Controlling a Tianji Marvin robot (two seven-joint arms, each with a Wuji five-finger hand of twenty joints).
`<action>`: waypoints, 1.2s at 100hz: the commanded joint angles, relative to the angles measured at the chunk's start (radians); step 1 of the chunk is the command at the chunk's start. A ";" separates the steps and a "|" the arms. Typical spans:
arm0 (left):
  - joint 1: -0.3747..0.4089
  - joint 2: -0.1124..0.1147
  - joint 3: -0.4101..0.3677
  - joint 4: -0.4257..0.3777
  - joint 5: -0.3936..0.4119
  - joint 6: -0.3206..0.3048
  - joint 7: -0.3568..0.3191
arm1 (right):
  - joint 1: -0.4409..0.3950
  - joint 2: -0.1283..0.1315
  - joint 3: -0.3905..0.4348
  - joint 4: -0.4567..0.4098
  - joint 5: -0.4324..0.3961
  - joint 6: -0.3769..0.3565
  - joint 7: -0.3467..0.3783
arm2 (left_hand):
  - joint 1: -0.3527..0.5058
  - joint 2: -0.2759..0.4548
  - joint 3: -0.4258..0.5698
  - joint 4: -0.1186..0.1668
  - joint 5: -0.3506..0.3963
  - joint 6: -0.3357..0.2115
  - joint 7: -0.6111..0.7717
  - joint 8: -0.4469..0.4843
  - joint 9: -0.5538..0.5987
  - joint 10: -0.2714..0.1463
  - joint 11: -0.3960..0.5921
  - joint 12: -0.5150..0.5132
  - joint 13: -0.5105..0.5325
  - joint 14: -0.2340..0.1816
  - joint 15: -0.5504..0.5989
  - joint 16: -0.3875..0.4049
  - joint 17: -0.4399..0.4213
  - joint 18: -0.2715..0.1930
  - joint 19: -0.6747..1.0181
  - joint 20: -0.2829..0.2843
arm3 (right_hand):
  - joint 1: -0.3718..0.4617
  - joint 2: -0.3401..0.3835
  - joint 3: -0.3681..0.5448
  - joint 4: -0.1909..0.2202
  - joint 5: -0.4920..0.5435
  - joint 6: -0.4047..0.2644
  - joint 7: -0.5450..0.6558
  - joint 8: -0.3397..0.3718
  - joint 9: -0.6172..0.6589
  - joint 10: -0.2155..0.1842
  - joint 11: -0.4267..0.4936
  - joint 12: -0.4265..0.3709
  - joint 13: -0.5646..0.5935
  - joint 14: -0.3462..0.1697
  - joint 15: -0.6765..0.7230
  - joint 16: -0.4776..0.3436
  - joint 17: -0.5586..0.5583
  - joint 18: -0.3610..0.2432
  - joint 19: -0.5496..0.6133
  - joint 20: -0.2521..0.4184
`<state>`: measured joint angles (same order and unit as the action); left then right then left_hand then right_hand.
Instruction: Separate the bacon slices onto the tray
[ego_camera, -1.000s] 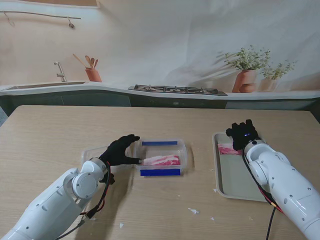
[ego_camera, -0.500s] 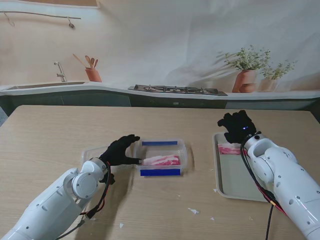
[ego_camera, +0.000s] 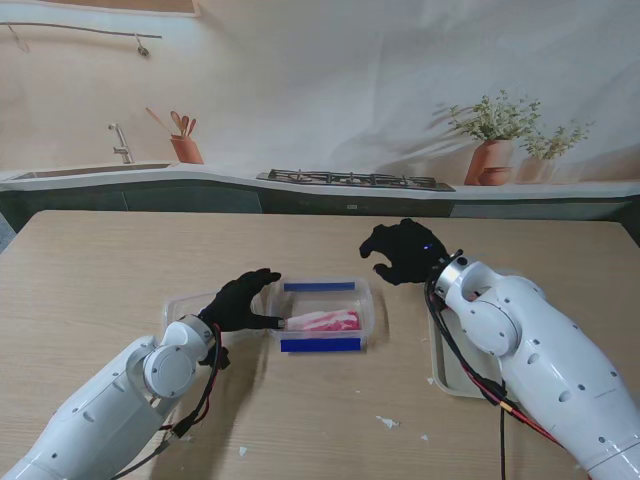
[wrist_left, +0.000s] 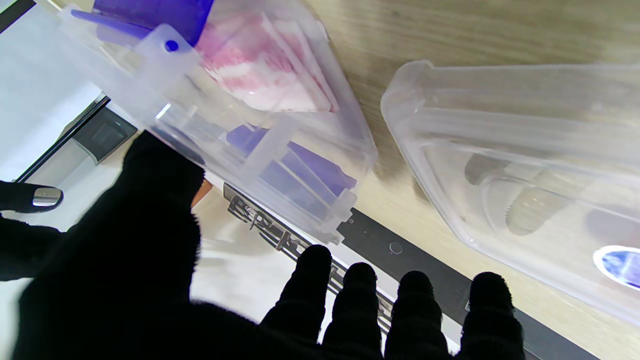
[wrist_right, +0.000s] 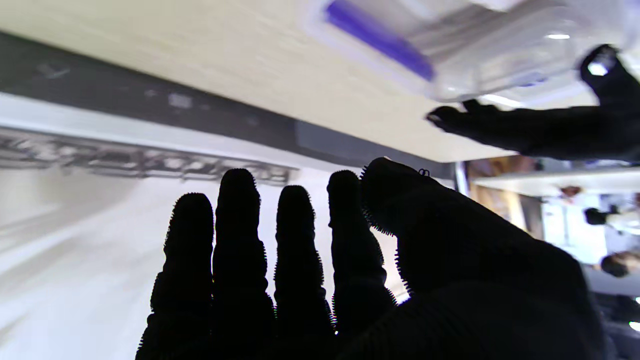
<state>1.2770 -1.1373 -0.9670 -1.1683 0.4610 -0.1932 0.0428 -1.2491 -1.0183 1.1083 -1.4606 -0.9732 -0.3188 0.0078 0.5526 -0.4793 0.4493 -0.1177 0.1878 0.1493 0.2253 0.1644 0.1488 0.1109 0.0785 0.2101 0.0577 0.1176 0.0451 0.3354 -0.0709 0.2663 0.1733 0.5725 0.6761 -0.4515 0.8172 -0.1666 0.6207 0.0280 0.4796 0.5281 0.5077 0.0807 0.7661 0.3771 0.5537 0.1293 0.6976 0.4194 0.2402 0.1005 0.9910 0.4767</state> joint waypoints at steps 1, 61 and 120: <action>0.003 -0.001 -0.002 -0.006 0.000 -0.005 -0.012 | 0.017 -0.034 -0.050 -0.028 0.022 0.011 0.043 | -0.018 -0.008 -0.001 0.032 -0.006 -0.008 -0.005 0.002 -0.001 -0.030 0.002 -0.012 -0.026 -0.028 -0.007 0.010 -0.012 0.005 -0.043 0.008 | 0.033 0.016 -0.008 0.013 0.013 0.026 0.025 -0.019 0.022 0.026 0.016 0.012 0.039 0.027 0.001 0.003 0.030 0.007 0.042 -0.033; 0.014 0.000 -0.018 -0.011 -0.004 -0.023 -0.009 | 0.176 -0.083 -0.339 0.043 0.418 0.281 0.211 | -0.020 -0.018 0.005 0.031 0.006 0.004 -0.004 0.002 0.004 -0.030 0.010 -0.019 -0.026 -0.029 -0.005 0.018 -0.003 0.007 -0.042 0.006 | 0.067 0.024 -0.046 0.000 0.020 0.050 0.059 -0.060 0.030 0.046 0.021 0.016 0.043 0.042 0.000 0.003 0.032 0.018 0.047 -0.062; 0.019 0.004 -0.021 -0.020 -0.004 -0.023 -0.025 | 0.297 -0.110 -0.498 0.198 0.438 0.363 0.217 | -0.022 -0.032 0.013 0.029 0.007 0.004 -0.010 0.000 0.003 -0.029 0.011 -0.022 -0.026 -0.029 -0.006 0.017 -0.005 0.009 -0.043 0.003 | 0.066 0.024 -0.033 0.012 0.010 0.045 0.043 -0.050 0.008 0.036 0.040 0.024 -0.002 0.043 0.023 0.017 -0.010 0.020 0.052 -0.043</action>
<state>1.2920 -1.1325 -0.9858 -1.1798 0.4572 -0.2147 0.0324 -0.9614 -1.1152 0.6224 -1.2739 -0.5409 0.0374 0.2109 0.5527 -0.4853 0.4499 -0.1177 0.1892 0.1493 0.2253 0.1644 0.1489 0.1109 0.0792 0.2000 0.0577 0.1176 0.0451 0.3354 -0.0700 0.2663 0.1734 0.5725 0.7249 -0.4396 0.7788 -0.1666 0.6300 0.0653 0.5275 0.4819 0.5182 0.1073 0.7749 0.3910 0.5771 0.1529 0.6994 0.4257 0.2446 0.1250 1.0101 0.4332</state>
